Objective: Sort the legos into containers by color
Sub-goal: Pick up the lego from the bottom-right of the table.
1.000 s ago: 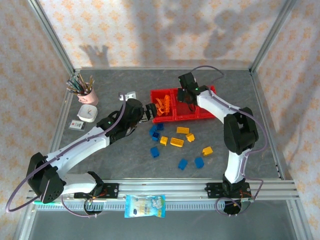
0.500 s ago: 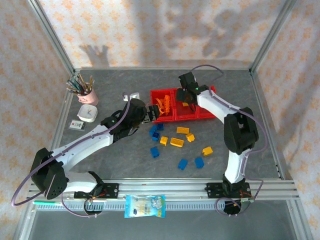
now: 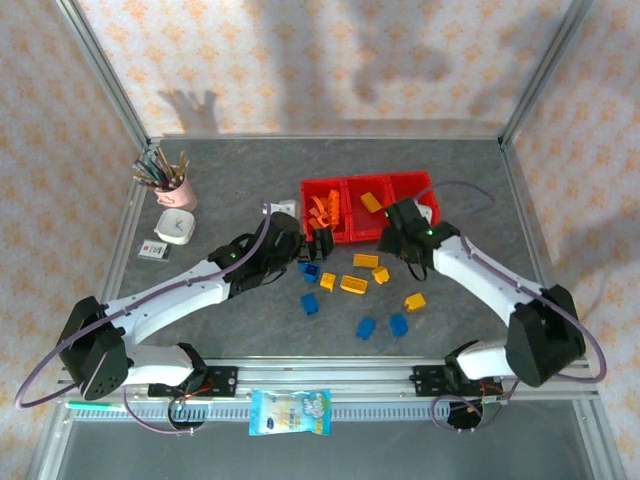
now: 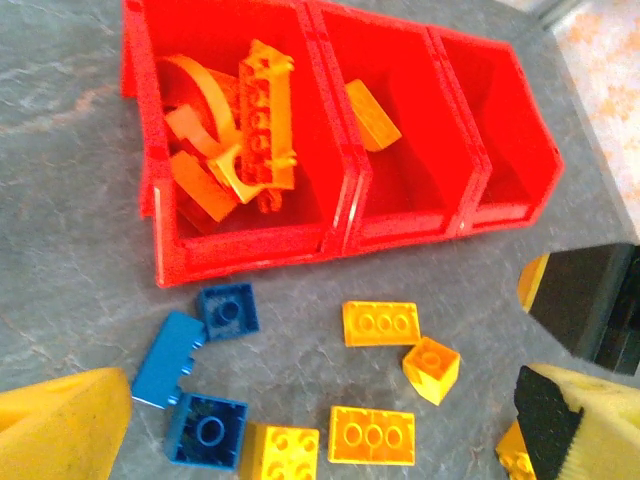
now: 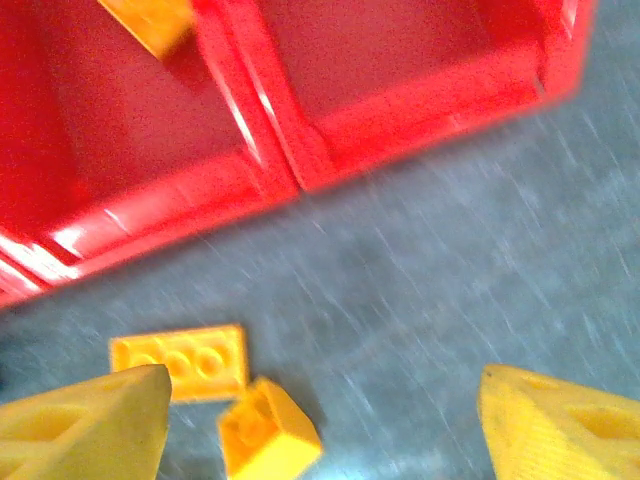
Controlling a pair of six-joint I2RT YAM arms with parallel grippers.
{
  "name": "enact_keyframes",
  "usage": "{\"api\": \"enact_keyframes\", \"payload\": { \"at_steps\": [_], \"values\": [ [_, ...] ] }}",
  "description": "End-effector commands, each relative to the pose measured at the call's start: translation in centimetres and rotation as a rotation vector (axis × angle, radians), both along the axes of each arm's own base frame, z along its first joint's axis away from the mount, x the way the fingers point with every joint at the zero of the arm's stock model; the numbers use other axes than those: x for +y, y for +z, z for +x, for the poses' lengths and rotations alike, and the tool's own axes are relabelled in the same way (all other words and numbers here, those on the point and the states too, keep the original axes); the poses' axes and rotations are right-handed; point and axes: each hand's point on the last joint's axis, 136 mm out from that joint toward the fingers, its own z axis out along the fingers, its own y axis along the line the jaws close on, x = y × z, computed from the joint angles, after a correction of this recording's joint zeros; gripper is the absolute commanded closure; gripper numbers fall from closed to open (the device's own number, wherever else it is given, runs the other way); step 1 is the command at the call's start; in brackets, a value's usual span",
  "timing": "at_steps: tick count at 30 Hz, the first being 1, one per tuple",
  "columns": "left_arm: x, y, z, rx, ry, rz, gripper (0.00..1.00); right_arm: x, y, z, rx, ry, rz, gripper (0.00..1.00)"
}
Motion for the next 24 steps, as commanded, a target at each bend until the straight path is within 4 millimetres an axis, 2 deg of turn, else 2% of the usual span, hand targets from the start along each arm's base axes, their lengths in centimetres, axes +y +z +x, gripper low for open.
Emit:
{"api": "enact_keyframes", "payload": {
  "at_steps": [1, 8, 12, 17, 20, 24],
  "values": [
    [-1.0, 0.1, -0.7, -0.026, -0.045, -0.020, 0.01, -2.3, -1.2, -3.8, 0.044, -0.136, -0.031, 0.17],
    [-1.8, -0.7, -1.3, -0.006, -0.080, -0.023, 0.01, -4.3, -3.9, -9.0, 0.088, -0.279, -0.003, 0.14],
    [-1.7, -0.9, -1.2, -0.008, -0.076, -0.017, 0.01, -4.9, -5.3, -10.5, 0.098, -0.330, 0.023, 0.13],
    [-1.5, -0.9, -1.0, -0.009, -0.062, 0.000, 0.01, -2.3, -6.7, -9.6, 0.084, -0.308, 0.171, 0.15],
    [-1.3, -0.7, -0.9, -0.013, -0.052, 0.003, 0.01, -2.3, -7.6, -9.4, 0.101, -0.310, 0.145, 0.19],
    [-1.0, -0.7, -1.0, -0.012, -0.039, 0.009, 0.01, -1.5, -7.1, -8.0, 0.058, -0.280, 0.159, 0.28]
  ]
}}
